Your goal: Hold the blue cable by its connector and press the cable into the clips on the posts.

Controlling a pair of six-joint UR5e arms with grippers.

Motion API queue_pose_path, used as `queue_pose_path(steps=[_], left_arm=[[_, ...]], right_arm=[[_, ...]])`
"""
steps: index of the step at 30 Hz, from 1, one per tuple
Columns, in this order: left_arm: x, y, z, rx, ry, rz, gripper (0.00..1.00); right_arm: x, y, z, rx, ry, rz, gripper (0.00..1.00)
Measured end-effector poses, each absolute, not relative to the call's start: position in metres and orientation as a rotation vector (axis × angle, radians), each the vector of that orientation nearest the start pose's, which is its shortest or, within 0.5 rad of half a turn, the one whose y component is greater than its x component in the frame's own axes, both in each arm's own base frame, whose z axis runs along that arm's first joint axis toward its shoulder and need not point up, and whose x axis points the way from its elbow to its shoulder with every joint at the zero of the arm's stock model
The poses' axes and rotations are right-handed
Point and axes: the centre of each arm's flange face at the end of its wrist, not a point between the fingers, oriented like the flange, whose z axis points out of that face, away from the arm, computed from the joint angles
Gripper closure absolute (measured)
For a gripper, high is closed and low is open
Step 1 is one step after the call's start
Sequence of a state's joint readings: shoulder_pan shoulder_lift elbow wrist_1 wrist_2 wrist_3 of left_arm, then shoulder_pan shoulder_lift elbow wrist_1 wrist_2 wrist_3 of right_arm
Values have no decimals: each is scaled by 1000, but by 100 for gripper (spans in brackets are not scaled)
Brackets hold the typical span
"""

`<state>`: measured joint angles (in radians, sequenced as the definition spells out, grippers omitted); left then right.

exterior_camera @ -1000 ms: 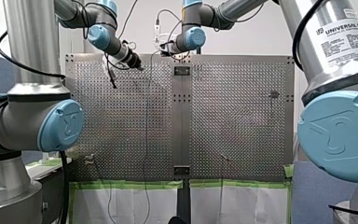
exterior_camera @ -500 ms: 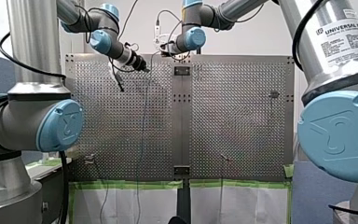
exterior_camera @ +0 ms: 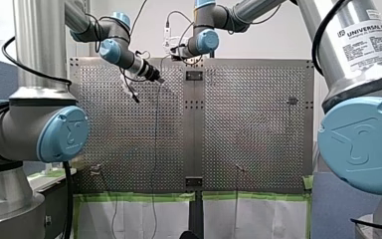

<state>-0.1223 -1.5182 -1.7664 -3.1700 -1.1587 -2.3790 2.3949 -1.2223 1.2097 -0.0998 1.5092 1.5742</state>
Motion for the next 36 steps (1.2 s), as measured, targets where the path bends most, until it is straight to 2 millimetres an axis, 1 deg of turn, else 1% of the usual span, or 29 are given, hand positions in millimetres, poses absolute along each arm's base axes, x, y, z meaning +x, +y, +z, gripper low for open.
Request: queue_pose_path(steps=[15, 23, 36], left_arm=[[424, -235, 424, -303, 1740, -1202, 0], [431, -236, 430, -326, 1679, -1256, 0], [437, -231, 433, -455, 1627, -1307, 0]], right_arm=[[572, -335, 478, 1713, -602, 1912, 100], [572, -335, 478, 1713, -603, 1912, 100], [573, -333, 478, 1717, -600, 1913, 100]])
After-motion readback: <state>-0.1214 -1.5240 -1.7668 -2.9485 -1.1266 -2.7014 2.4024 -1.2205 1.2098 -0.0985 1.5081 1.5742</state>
